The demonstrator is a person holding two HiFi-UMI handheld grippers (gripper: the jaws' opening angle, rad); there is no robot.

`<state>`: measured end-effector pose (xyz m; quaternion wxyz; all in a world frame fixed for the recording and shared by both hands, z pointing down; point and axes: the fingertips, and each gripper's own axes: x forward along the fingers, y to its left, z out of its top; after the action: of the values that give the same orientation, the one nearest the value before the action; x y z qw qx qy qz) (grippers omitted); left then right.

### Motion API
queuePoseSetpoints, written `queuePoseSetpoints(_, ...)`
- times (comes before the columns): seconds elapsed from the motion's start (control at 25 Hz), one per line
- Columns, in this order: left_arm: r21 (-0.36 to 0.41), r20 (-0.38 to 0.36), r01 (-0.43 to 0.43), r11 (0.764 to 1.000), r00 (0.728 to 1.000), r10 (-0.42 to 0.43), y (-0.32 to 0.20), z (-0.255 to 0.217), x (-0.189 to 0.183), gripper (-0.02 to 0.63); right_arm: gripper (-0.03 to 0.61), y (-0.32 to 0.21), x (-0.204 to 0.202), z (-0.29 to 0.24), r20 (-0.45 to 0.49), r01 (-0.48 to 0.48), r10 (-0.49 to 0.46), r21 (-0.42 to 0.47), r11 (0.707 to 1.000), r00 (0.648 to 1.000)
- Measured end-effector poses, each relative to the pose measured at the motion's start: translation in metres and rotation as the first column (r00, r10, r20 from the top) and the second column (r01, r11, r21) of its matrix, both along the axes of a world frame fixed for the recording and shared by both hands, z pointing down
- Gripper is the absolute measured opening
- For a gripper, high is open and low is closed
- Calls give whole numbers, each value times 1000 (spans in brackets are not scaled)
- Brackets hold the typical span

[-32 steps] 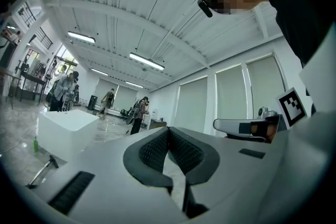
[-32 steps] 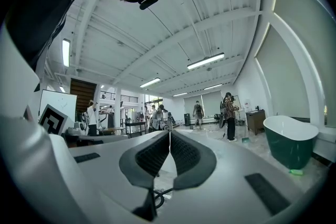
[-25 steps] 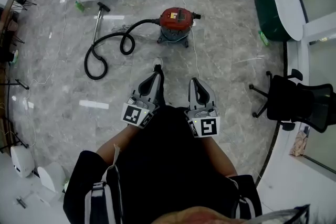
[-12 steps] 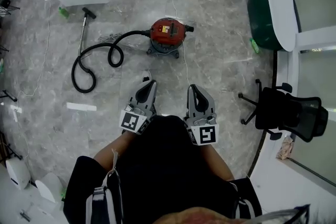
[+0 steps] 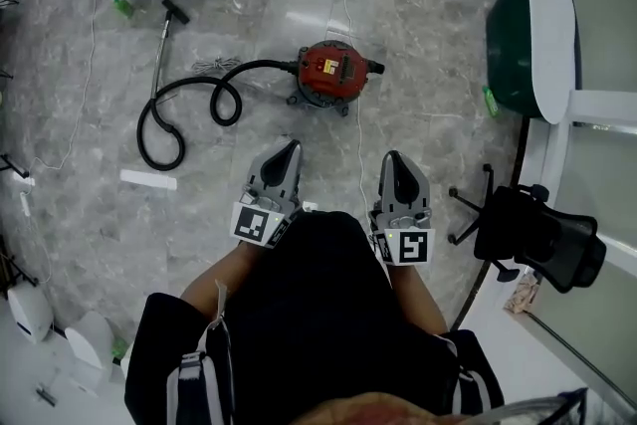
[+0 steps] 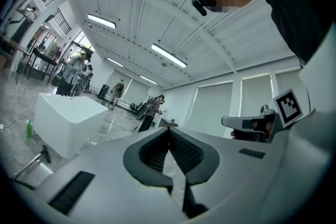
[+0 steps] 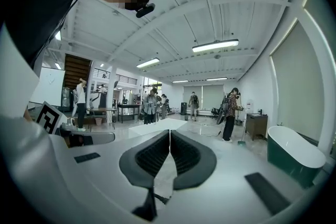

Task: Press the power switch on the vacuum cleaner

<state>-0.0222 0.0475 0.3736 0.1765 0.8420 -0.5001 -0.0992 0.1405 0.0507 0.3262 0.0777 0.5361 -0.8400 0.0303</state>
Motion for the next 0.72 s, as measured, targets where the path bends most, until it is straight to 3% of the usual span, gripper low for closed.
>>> queuePoseSetpoints(0.16, 13, 18, -11, 1000, 1000, 11, -34, -1, -11, 20, 20, -27, 1, 7, 4, -43, 43, -10, 999, 999)
queuePoseSetpoints(0.36, 23, 8, -50, 998, 999, 50, -61, -7, 6, 20, 20, -51, 6, 12, -20, -82, 82, -1, 997, 996)
queuePoseSetpoints(0.72, 40, 95, -64, 997, 994, 60, -87, -2, 24, 20, 20, -89, -6, 52, 37, -31, 35, -89, 996, 999)
